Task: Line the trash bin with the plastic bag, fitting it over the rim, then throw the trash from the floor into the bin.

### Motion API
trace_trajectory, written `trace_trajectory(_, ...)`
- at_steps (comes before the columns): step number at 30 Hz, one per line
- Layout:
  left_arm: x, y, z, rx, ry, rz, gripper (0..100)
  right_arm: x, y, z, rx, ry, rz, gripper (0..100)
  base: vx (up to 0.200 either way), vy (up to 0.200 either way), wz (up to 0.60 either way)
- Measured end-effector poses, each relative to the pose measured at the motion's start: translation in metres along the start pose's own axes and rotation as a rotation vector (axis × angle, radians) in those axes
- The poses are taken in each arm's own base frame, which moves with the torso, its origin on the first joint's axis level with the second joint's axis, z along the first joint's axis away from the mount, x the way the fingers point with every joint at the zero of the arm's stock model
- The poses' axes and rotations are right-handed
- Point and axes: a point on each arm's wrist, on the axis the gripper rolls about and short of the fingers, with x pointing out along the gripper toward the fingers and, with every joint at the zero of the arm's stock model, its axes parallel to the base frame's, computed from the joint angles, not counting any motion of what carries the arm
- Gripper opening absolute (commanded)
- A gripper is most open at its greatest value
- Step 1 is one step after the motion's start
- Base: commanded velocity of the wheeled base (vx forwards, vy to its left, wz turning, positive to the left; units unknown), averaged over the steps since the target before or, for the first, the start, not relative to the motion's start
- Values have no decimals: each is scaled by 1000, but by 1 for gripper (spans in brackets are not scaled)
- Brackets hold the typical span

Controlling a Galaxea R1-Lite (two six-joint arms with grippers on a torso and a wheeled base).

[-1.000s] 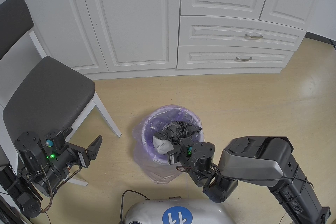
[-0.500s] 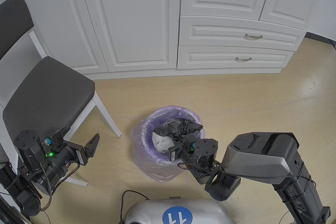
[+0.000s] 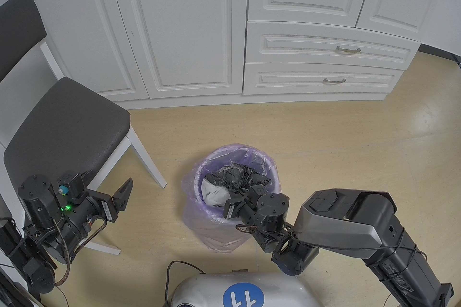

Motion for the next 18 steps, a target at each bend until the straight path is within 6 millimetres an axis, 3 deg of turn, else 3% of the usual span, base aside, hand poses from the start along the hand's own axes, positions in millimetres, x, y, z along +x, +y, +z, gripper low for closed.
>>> trace_trajectory(4, 0, 0, 0, 0, -1, 1, 100, 3, -8, 0, -36, -3, -18, 0, 0, 0, 0)
trace_trajectory(8, 1, 1, 1, -1, -3, 5, 100, 10, -29, 9, -109, -29, -67, 0, 0, 0, 0)
trace_trajectory(11, 1, 1, 1, -2, -5, 7, 100, 12, -34, 18, -103, -50, -75, 0, 0, 0, 0)
trace_trajectory(14, 1, 2, 1, -2, -8, 7, 100, 12, -32, 23, -41, -61, -73, 0, 0, 0, 0)
trace_trajectory(18, 1, 2, 2, -3, -11, 8, 100, 7, -11, 26, 65, -59, -25, 0, 0, 0, 0)
